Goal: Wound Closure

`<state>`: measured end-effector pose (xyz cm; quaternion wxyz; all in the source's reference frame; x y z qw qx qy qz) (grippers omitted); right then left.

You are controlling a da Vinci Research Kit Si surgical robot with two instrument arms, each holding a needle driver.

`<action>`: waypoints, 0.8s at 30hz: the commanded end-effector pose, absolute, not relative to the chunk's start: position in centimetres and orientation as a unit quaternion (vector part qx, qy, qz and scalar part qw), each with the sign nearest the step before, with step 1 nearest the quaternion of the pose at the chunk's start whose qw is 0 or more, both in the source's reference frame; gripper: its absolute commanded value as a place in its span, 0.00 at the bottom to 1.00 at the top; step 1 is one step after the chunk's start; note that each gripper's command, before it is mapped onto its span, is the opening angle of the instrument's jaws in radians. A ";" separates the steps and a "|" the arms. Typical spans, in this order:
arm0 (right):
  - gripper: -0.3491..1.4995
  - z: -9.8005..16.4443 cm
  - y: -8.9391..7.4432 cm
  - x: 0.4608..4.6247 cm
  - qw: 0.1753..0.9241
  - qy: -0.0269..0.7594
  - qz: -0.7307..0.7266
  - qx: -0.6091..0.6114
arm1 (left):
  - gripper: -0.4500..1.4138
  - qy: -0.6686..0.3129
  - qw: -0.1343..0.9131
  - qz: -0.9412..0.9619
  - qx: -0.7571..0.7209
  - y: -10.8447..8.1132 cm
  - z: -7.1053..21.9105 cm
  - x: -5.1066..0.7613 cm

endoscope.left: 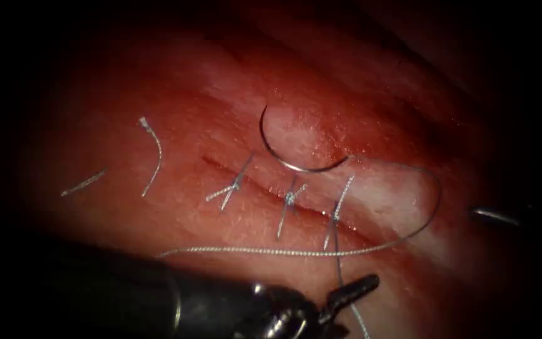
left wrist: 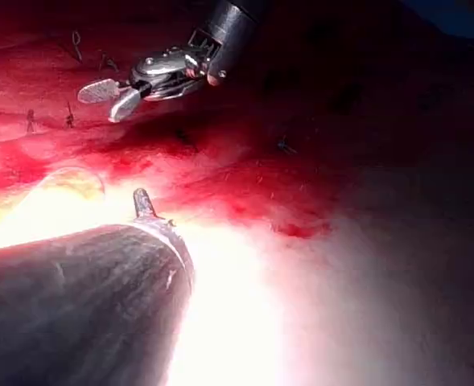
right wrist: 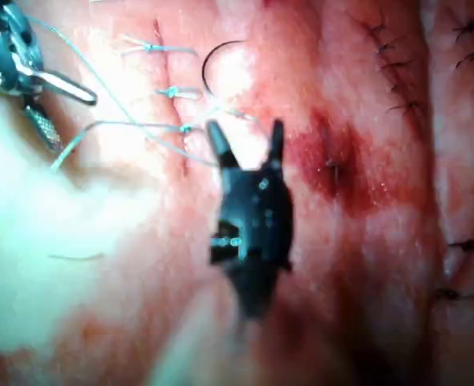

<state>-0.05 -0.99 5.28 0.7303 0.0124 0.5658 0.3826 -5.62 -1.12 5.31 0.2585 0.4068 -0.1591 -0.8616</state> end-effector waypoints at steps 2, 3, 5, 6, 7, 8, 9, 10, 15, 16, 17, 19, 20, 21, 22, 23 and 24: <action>0.65 5.3 -1.0 0.02 0.731 0.566 0.382 0.015 | 0.68 -0.158 0.260 -0.860 0.410 -1.1 5.4 -5.69; 0.65 5.3 -1.0 0.02 0.731 0.566 0.382 0.014 | 0.70 -0.159 0.264 -0.858 0.412 -1.1 5.4 -5.70; 0.65 5.3 -1.0 0.02 0.731 0.566 0.382 0.014 | 0.72 -0.157 0.265 -0.855 0.417 -1.1 5.4 -5.73; 0.65 5.4 -1.0 0.02 0.731 0.566 0.382 0.014 | 0.72 -0.156 0.265 -0.854 0.419 -1.1 5.4 -5.74; 0.65 5.4 -1.0 0.02 0.731 0.566 0.382 0.014 | 0.73 -0.155 0.266 -0.853 0.422 -1.1 5.4 -5.76; 0.65 5.4 -1.0 0.02 0.731 0.566 0.381 0.014 | 0.72 -0.157 0.269 -0.850 0.424 -1.1 5.4 -5.77; 0.65 5.4 -1.0 0.03 0.731 0.566 0.381 0.014 | 0.71 -0.156 0.269 -0.850 0.426 -1.1 5.4 -5.79; 0.65 5.4 -1.0 0.03 0.731 0.566 0.381 0.014 | 0.69 -0.156 0.269 -0.850 0.425 -1.1 5.4 -5.80; 0.65 5.4 -1.0 0.04 0.731 0.566 0.381 0.014 | 0.54 -0.156 0.282 -0.841 0.436 -1.2 5.4 -5.83; 0.65 5.4 -1.0 0.04 0.731 0.566 0.381 0.014 | 0.51 -0.156 0.284 -0.839 0.438 -1.2 5.4 -5.83; 0.65 5.4 -1.0 0.04 0.731 0.566 0.381 0.014 | 0.49 -0.156 0.285 -0.838 0.439 -1.3 5.5 -5.84; 0.65 5.4 -1.0 0.05 0.731 0.567 0.381 0.014 | 0.49 -0.157 0.289 -0.835 0.440 -1.3 5.5 -5.85; 0.65 5.4 -1.0 0.05 0.731 0.567 0.381 0.014 | 0.45 -0.157 0.290 -0.835 0.441 -1.3 5.5 -5.85; 0.65 5.4 -1.0 0.05 0.731 0.567 0.381 0.014 | 0.39 -0.156 0.291 -0.834 0.442 -1.3 5.5 -5.85; 0.65 5.4 -1.0 0.05 0.731 0.567 0.380 0.014 | 0.31 -0.156 0.292 -0.833 0.443 -1.3 5.5 -5.85; 0.65 5.4 -1.0 0.05 0.731 0.567 0.380 0.015 | 0.22 -0.156 0.292 -0.833 0.444 -1.3 5.4 -5.85; 0.65 5.4 -1.0 0.05 0.731 0.567 0.380 0.015 | 0.09 -0.155 0.293 -0.832 0.445 -1.3 5.4 -5.85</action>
